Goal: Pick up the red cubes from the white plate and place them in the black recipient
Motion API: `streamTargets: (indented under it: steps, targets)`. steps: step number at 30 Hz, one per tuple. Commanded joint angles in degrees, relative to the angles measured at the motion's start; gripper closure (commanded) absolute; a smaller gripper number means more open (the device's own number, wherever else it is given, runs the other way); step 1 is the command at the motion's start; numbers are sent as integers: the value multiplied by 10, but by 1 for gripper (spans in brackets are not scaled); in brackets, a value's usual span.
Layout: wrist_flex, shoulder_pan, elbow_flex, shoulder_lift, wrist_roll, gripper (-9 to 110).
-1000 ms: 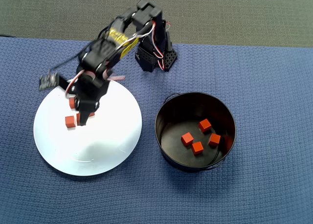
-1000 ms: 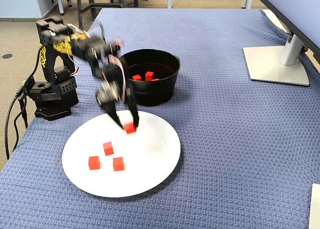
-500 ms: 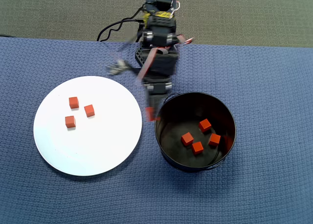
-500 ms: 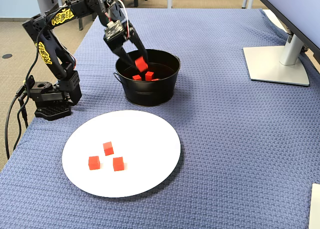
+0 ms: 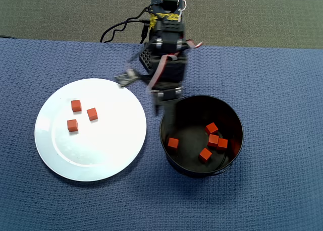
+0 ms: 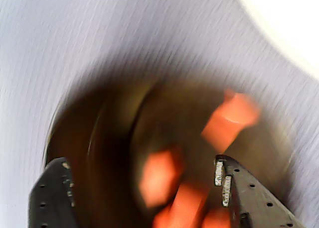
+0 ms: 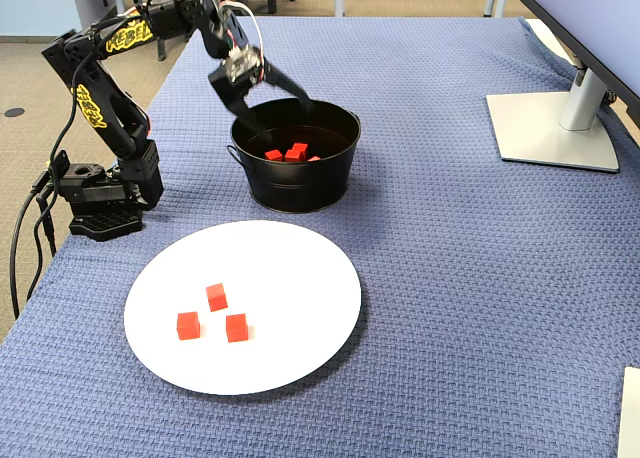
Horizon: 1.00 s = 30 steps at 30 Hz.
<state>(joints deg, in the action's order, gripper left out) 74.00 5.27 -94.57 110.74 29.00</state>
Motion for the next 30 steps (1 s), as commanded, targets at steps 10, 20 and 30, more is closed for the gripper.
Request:
streamTargets:
  steps: [10, 20, 30]
  targets:
    - [-47, 330, 123, -200, 240, 74]
    - [-76, 429, 183, -343, 381, 79]
    - [-148, 403, 161, -396, 464, 76]
